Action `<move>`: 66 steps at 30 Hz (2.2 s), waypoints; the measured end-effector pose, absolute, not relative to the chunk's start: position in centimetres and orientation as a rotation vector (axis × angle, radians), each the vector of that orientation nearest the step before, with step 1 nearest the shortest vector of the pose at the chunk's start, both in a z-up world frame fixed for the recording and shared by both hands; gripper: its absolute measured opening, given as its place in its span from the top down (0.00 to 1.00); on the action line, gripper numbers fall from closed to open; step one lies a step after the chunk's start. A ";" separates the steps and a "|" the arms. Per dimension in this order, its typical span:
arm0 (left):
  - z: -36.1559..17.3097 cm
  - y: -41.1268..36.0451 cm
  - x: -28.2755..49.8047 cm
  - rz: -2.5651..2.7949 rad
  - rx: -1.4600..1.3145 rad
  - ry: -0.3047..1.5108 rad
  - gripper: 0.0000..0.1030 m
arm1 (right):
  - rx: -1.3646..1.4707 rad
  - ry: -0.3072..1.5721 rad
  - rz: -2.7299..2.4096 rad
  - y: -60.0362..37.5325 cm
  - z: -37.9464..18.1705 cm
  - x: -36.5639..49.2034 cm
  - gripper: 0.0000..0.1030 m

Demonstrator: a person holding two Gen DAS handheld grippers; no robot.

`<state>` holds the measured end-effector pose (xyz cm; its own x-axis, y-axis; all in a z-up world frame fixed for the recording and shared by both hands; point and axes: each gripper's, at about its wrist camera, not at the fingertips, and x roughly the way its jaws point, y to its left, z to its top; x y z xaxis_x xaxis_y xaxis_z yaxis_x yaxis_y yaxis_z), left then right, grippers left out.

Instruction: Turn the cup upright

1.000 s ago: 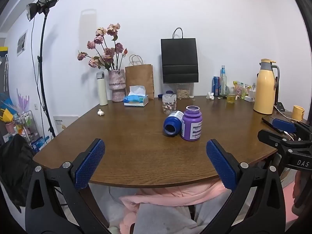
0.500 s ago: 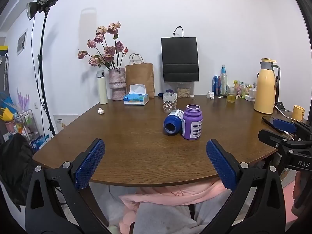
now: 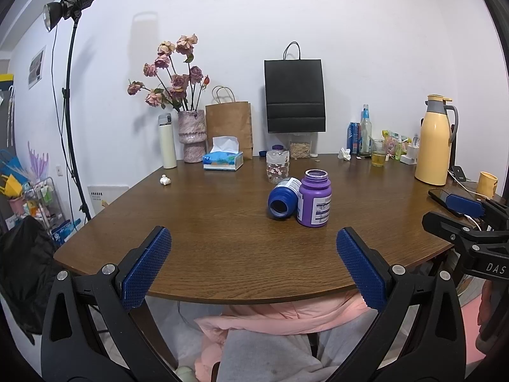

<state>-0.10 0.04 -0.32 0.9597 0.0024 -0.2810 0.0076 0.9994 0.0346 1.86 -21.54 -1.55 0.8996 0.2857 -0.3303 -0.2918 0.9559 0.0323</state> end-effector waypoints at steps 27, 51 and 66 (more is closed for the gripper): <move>-1.2 0.2 0.4 0.005 0.035 0.285 0.00 | -0.021 0.338 0.299 -21.4 -1.6 1.9 0.18; -0.7 0.4 0.2 0.007 0.033 0.284 0.00 | -0.020 0.344 0.300 -21.8 -1.7 2.2 0.18; 0.5 2.3 3.4 -0.013 0.044 0.300 0.00 | -0.073 0.366 0.340 -20.3 -2.4 3.9 0.18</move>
<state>3.44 2.27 0.45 0.9553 -0.0059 -0.2955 0.0190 0.9990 0.0415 3.89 -20.35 -2.37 0.8780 0.3125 -0.3626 -0.3388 0.9408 -0.0094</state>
